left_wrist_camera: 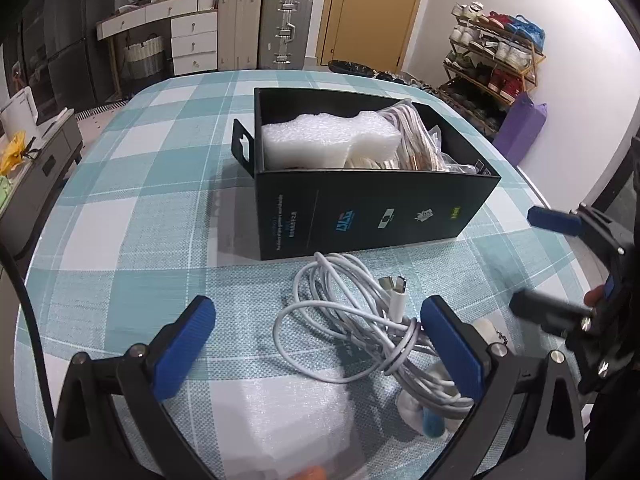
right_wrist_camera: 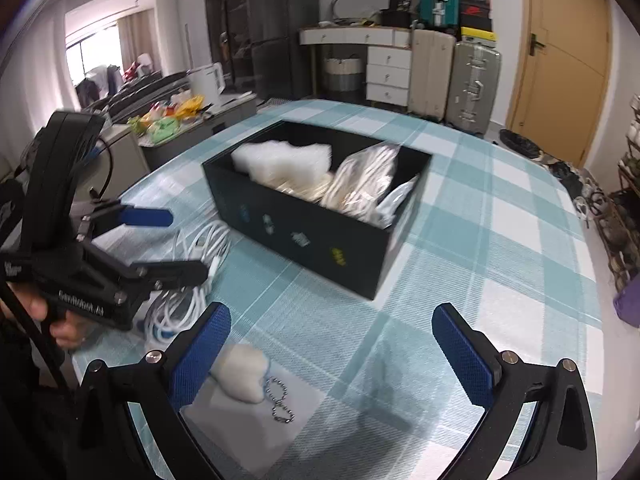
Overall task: Organize soft objects
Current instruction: 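Withdraw both grippers from the box toward the cable coil and plush toy, then grasp the white plush toy with the right gripper while the left grasps the white cable coil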
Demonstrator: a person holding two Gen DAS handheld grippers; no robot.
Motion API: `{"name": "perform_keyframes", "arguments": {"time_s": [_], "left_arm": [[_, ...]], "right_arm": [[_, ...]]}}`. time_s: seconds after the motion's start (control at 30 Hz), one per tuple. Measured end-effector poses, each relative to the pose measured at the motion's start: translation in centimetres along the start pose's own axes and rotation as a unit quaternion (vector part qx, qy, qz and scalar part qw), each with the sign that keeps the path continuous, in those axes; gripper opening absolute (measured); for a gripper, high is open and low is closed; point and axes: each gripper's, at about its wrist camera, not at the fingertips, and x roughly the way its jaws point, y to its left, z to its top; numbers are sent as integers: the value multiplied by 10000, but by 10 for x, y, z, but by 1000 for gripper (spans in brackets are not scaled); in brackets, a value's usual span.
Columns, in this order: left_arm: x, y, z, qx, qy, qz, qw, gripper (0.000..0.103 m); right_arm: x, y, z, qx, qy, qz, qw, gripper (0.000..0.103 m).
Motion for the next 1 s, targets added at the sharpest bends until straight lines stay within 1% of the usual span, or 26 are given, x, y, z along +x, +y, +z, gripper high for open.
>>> {"name": "perform_keyframes", "arguments": {"time_s": [0.1,0.17,0.23,0.33,0.6,0.77,0.87,0.93,0.97,1.0], "left_arm": [[1,4,-1,-90,-2,-85,9999,103],[2,9,-1,-242,30,-180,9995,103],[4,12,-1,-332,50,-197,9992,103],[5,12,0,-326,56,-177,9993,103],[6,11,2,-279,62,-52,9996,103],[7,13,2,-276,82,-83,9995,103],[6,14,2,-254,80,-74,9996,103],[6,14,1,-252,80,-66,9996,103],[5,14,0,-249,80,-67,9996,103],[5,14,0,-251,74,-58,9996,103]], "right_arm": [[5,6,-3,-111,111,185,9997,102],[7,13,-5,-234,191,401,9987,102],[7,19,-6,-340,207,544,9977,102],[8,29,-8,-485,259,758,9956,102],[27,55,-15,-702,517,1086,9903,102],[38,70,-19,-768,659,1227,9873,102],[44,72,-19,-719,718,1301,9863,102],[47,72,-19,-701,690,1319,9864,99],[47,72,-18,-695,666,1311,9867,92],[47,72,-18,-728,617,1263,9874,83]]}}
